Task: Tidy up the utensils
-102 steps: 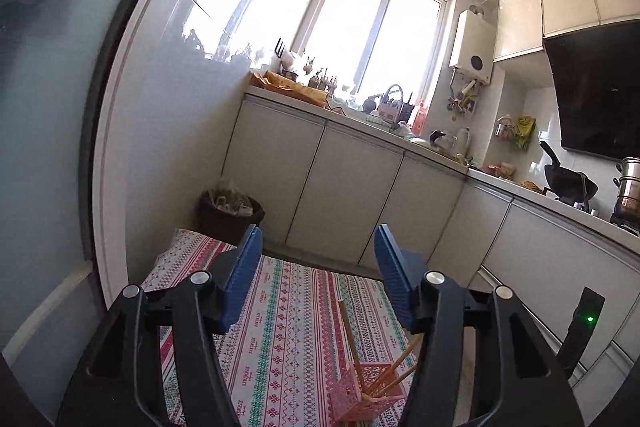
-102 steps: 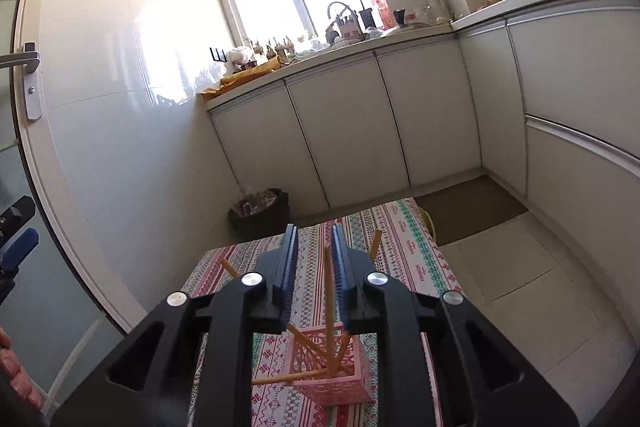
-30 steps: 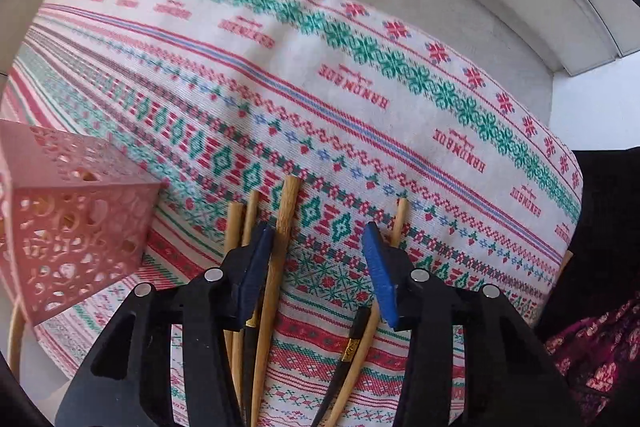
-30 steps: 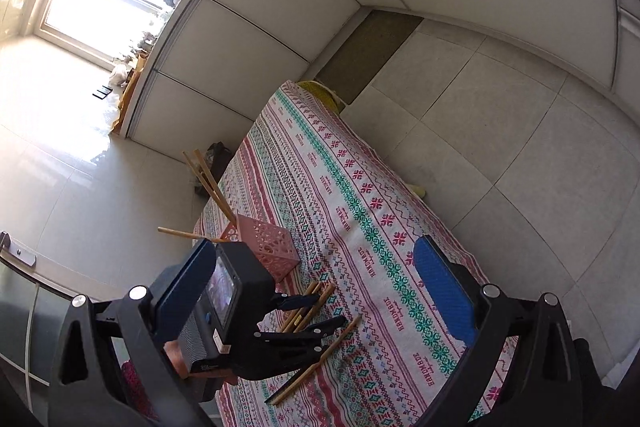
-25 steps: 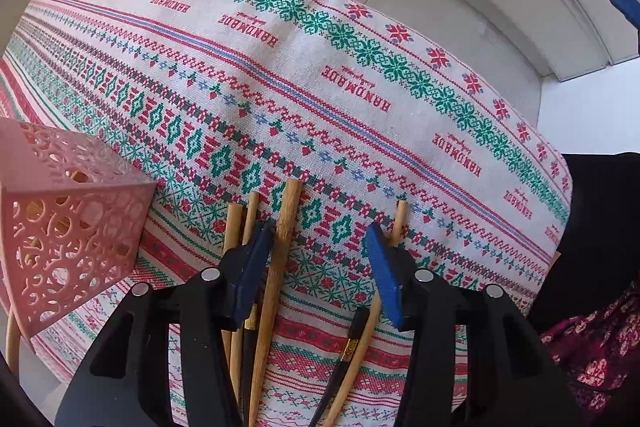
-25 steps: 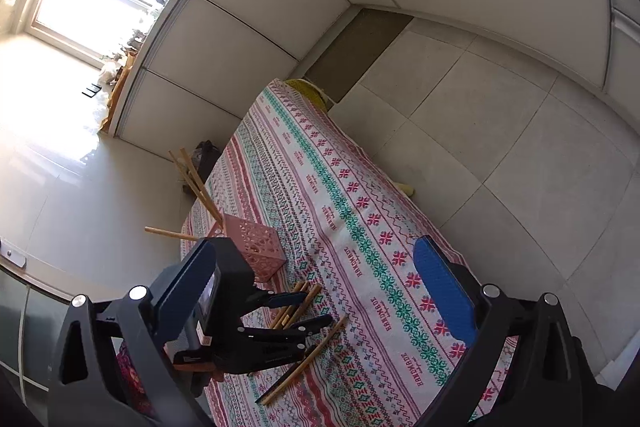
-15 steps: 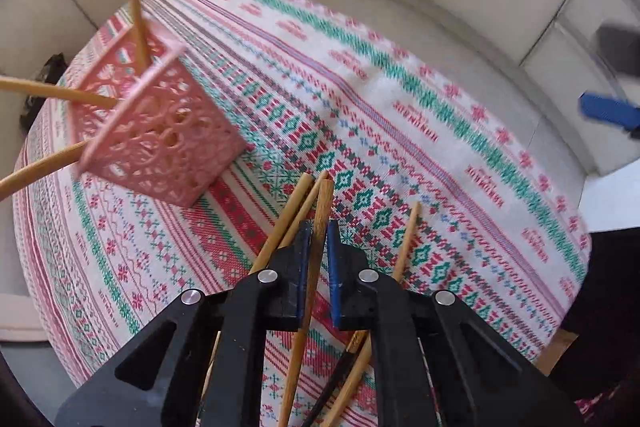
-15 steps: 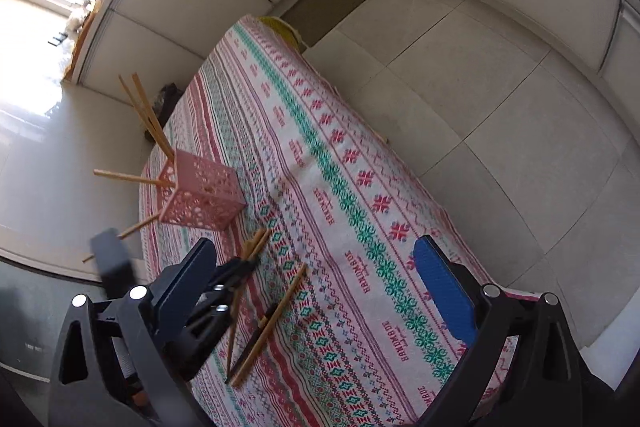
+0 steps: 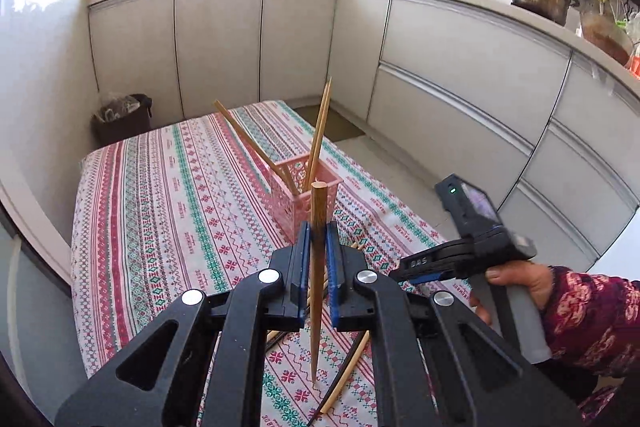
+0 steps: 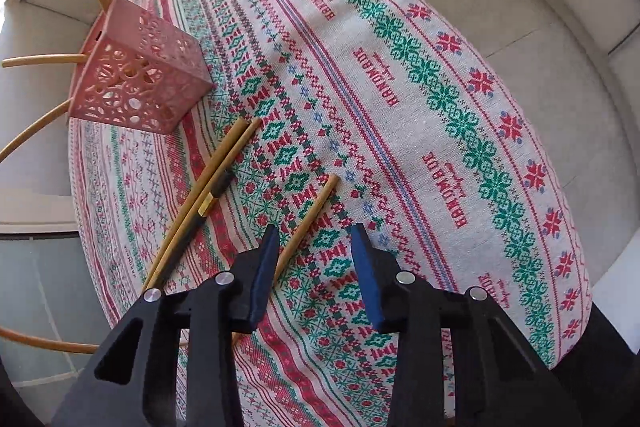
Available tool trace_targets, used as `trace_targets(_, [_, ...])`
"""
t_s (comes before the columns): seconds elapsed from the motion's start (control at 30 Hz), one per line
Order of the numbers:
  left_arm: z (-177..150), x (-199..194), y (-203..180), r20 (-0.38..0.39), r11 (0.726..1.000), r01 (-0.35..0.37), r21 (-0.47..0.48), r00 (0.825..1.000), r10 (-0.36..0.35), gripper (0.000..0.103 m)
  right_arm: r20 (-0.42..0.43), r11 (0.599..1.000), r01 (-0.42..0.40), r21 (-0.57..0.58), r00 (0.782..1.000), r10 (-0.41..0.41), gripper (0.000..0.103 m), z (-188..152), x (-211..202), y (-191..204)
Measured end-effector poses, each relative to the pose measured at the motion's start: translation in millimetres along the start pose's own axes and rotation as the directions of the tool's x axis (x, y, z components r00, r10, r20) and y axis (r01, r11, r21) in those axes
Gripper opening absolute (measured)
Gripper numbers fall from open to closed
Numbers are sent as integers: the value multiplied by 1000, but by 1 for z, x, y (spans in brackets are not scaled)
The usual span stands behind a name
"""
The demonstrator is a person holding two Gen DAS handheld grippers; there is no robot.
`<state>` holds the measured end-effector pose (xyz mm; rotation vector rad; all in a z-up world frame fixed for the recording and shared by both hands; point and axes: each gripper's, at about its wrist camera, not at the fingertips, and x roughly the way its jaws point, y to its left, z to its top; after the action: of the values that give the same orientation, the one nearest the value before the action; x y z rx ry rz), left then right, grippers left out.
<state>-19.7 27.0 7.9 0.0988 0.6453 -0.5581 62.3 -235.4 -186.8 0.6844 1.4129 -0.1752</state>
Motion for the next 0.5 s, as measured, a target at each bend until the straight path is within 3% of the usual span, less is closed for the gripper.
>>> trace_targets(0.27, [3,-42,13,126,999,29,-39,992,-24,7,73,989,146,15,986,-147,33,-2,13,35])
trace_targets(0.33, [3,-48,18,143,998,31,-58,990,-22,7,87,994,113,12,990,-113,11,-6,17,34])
trace_targets(0.37, [3,-50,19,147,997,30,-66,989,-20,7,93,998,64,26,994,-66,10,-7,18,29])
trace_targets(0.5, [2,-53,19,143,997,20,-71,990,-9,7,137,1000,1,22,991,-4,7,-18,17,15])
